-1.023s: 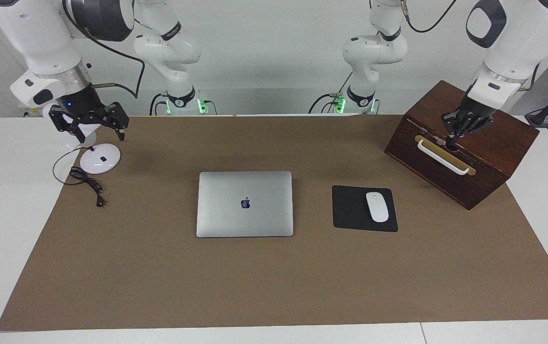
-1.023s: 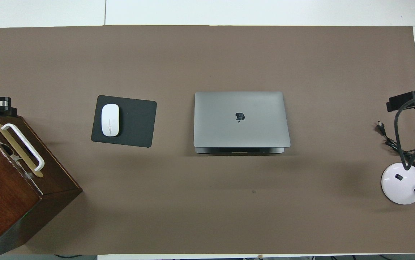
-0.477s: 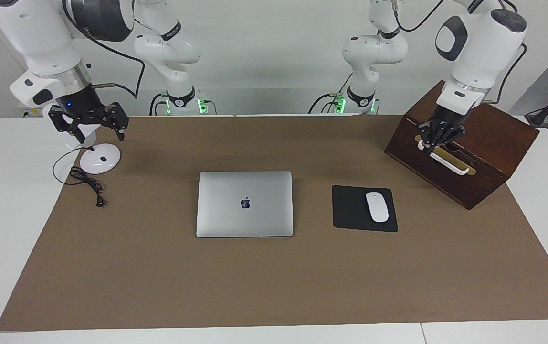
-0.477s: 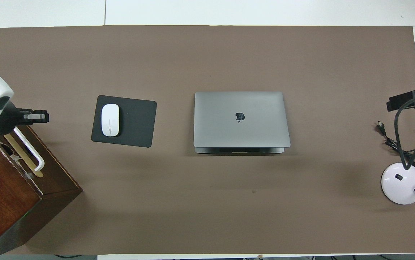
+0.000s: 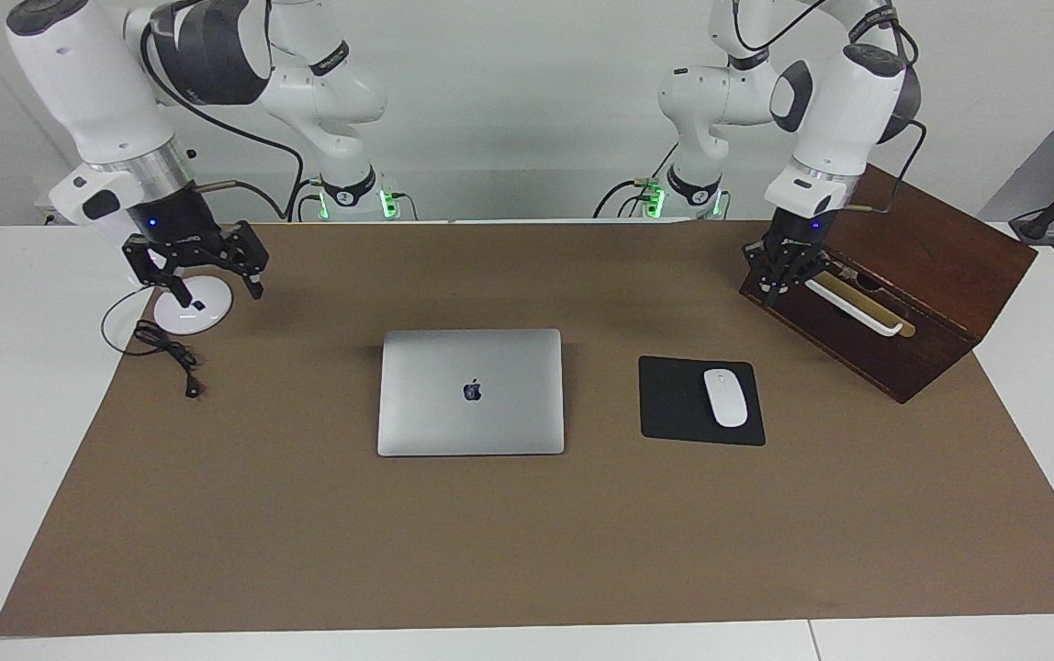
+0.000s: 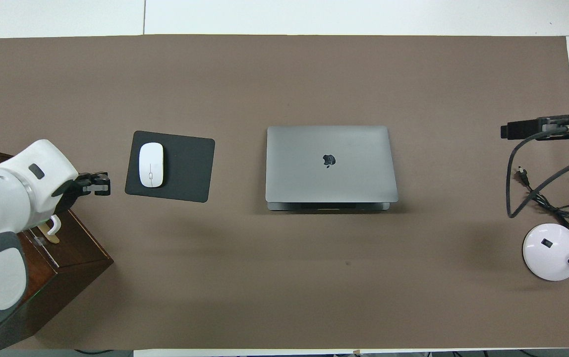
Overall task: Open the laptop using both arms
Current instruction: 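Move the left and right grippers toward the near edge of the laptop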
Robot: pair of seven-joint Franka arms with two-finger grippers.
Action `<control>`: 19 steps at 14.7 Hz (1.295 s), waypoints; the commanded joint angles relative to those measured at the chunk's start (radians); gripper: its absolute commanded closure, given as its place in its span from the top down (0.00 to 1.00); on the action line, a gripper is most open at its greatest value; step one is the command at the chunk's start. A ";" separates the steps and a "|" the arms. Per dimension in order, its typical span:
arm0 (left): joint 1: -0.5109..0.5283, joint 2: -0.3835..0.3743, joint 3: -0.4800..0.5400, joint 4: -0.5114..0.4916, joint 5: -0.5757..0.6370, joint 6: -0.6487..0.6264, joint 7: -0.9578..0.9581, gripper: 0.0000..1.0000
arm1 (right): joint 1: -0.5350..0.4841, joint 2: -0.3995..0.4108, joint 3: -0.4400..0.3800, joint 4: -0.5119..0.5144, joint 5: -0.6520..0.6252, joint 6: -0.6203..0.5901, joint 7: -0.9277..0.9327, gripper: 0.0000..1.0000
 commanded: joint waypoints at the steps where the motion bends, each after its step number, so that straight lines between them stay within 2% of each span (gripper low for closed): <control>1: -0.061 -0.102 0.012 -0.158 -0.010 0.127 -0.003 0.00 | -0.003 -0.123 0.002 -0.184 0.133 0.133 0.014 1.00; 4: -0.122 -0.129 0.010 -0.233 -0.010 0.204 -0.014 0.00 | 0.002 -0.154 0.002 -0.239 0.291 0.177 0.040 1.00; 6: -0.166 -0.130 0.009 -0.279 -0.010 0.274 -0.035 0.00 | 0.026 -0.184 0.004 -0.285 0.386 0.206 0.136 1.00; 9: -0.226 -0.124 0.006 -0.356 -0.010 0.423 -0.077 0.00 | 0.141 -0.264 0.005 -0.452 0.448 0.413 0.178 1.00; 12: -0.275 -0.106 0.006 -0.383 -0.010 0.503 -0.103 0.00 | 0.279 -0.376 0.005 -0.648 0.547 0.637 0.189 1.00; 16: -0.338 -0.048 0.006 -0.407 -0.010 0.612 -0.108 0.00 | 0.382 -0.463 0.037 -0.750 0.707 0.752 0.261 1.00; 19: -0.395 0.057 0.006 -0.414 -0.010 0.759 -0.109 0.00 | 0.390 -0.490 0.109 -0.773 0.777 0.792 0.366 1.00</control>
